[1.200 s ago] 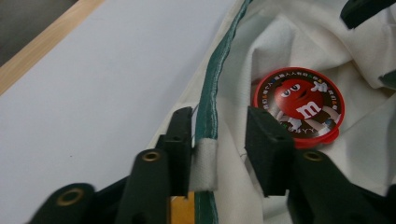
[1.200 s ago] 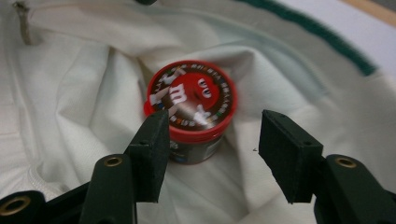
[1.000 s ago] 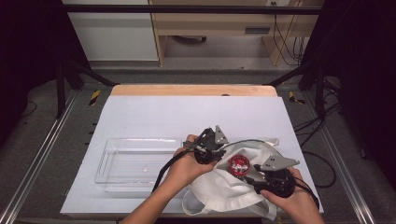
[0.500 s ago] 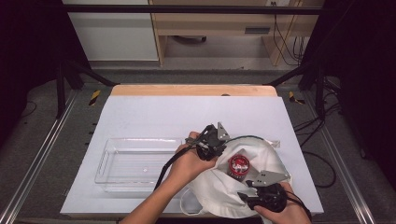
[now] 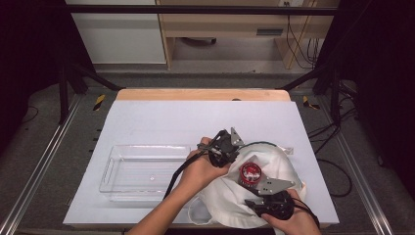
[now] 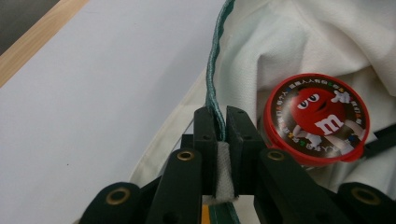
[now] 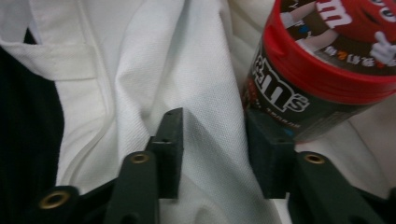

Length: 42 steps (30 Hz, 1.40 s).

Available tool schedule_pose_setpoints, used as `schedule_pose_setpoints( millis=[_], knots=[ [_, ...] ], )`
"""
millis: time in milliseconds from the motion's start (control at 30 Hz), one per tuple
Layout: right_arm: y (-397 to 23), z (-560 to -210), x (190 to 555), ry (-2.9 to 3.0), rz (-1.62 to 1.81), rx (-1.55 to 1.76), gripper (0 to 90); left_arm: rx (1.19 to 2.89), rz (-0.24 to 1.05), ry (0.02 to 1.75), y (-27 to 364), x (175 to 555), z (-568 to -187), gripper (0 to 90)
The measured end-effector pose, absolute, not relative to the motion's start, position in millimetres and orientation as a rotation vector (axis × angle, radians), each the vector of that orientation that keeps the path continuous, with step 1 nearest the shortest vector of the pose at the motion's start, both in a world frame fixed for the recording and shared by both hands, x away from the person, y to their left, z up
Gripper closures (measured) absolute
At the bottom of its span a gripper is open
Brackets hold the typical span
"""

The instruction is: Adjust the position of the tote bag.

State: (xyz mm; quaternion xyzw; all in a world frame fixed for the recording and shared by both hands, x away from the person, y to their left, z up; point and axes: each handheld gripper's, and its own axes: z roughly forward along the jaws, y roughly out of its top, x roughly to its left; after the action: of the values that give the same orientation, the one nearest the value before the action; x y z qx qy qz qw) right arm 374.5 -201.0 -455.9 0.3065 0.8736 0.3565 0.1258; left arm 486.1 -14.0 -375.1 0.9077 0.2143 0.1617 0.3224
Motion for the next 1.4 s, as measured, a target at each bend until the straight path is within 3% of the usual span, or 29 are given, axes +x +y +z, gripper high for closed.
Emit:
schedule_pose_setpoints(
  millis=[267, 367, 1267, 1400],
  knots=[
    [-204, -457, 370, 2.542, 1.061, 0.819, 84.9, 2.417, 0.44, 0.608, -24, 505, -381, 83.8],
    [-207, -455, 369, 2.54, 1.082, 0.793, 88.1, 2.423, 0.437, 0.631, -24, 513, -379, 84.1],
    [-199, -461, 359, 2.65, 1.123, 0.641, 88.9, 2.452, 0.529, 0.735, -34, 543, -395, 83.6],
    [-202, -459, 362, 2.632, 1.149, 0.682, 83.5, 2.432, 0.538, 0.721, -32, 537, -393, 80.0]
  ],
)
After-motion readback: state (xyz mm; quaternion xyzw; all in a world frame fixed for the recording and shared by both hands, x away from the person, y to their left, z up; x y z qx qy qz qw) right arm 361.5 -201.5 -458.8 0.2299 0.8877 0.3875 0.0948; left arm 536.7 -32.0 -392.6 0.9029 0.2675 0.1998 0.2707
